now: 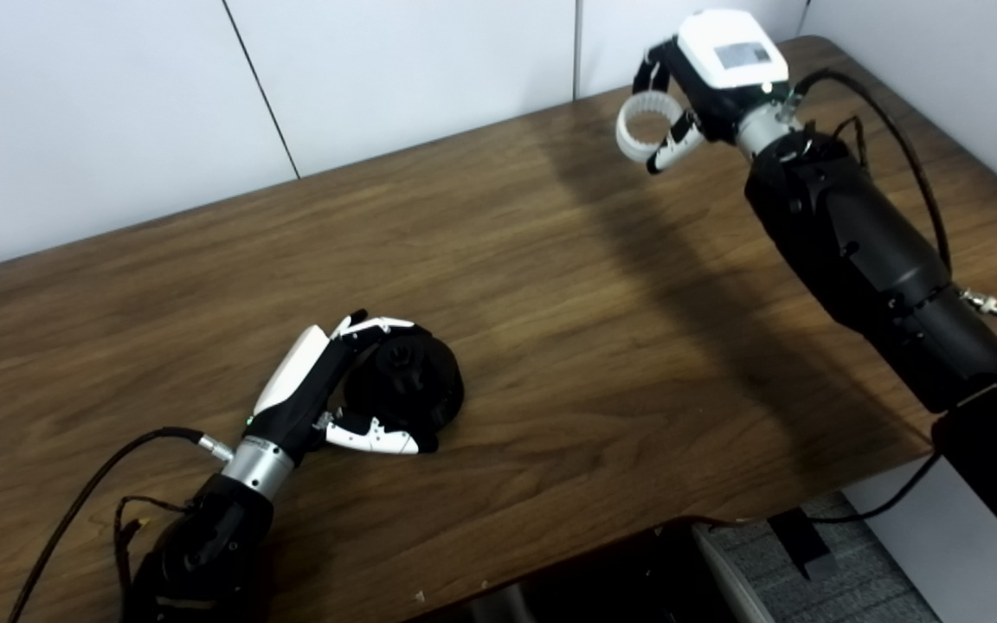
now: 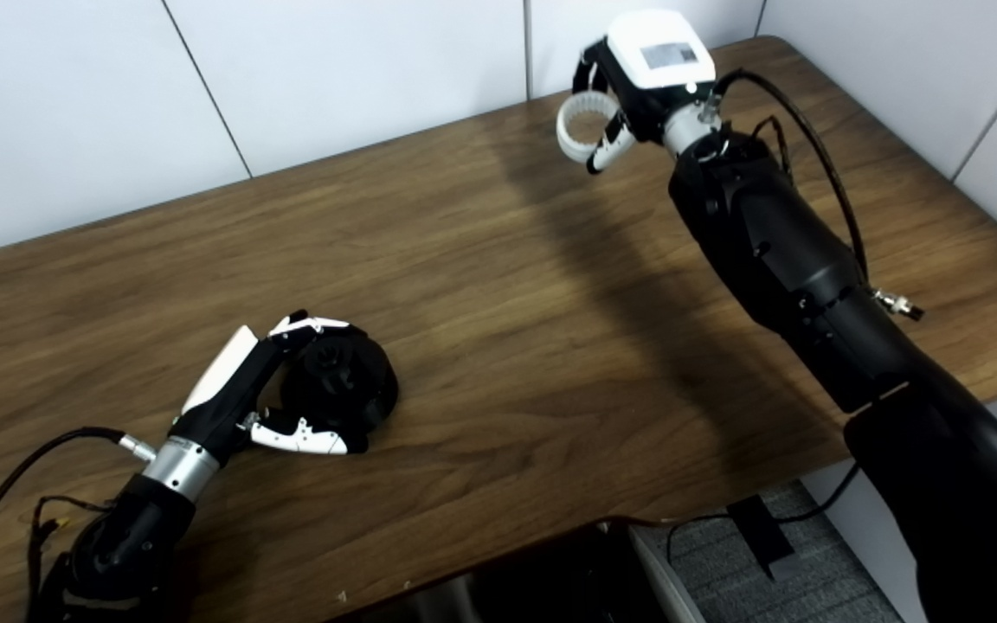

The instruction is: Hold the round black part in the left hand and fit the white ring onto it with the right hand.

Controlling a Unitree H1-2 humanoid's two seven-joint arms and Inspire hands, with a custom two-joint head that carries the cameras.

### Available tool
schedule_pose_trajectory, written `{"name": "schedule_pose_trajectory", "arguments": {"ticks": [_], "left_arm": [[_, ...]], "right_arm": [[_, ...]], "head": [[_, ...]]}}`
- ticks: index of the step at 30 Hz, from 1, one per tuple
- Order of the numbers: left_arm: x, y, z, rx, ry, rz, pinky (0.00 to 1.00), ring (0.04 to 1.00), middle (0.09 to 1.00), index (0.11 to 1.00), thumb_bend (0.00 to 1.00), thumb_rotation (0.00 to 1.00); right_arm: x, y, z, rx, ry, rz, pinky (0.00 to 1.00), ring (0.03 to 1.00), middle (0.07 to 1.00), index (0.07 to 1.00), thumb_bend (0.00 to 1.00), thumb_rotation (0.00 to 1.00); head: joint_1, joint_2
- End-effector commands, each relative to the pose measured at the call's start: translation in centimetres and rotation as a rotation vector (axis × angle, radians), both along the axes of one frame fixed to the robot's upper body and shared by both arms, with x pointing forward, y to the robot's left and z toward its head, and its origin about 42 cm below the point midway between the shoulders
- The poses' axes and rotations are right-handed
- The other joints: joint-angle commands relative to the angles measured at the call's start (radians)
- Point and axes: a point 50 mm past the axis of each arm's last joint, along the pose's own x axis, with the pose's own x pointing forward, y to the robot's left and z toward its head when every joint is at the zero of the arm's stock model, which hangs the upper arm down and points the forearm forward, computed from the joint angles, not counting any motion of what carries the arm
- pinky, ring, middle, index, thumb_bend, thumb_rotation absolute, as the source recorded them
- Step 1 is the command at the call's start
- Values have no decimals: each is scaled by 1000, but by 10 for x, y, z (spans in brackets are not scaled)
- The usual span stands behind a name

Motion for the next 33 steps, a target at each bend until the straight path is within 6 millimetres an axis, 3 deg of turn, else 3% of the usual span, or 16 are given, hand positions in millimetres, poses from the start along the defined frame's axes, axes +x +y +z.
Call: {"name": "schedule_pose_trajectory", "arguments": {"ticks": [1,9,15,22,33], "left_arm": [[11,2,15,12,-57,4,1000,840,723,686,940,209],[11,1,14,3,-55,4,1000,837,704,684,947,198],[12,2,14,5,-55,4,1000,842,721,687,942,213],[13,1,14,4,-55,10,1000,840,732,689,950,213],[11,-11,14,1,-65,2,1000,842,718,690,948,224]], "right_arm": [[1,2,44,-16,-114,17,953,692,484,492,528,10],[-11,9,53,-5,-146,57,973,648,463,528,525,10],[-21,19,48,12,-159,118,827,617,466,517,525,12],[-30,37,49,-3,-141,179,887,630,468,523,523,14],[-39,53,43,36,-125,250,933,662,467,523,523,14]], "head": [[-1,1],[0,0],[2,1],[16,5],[148,18]]}}
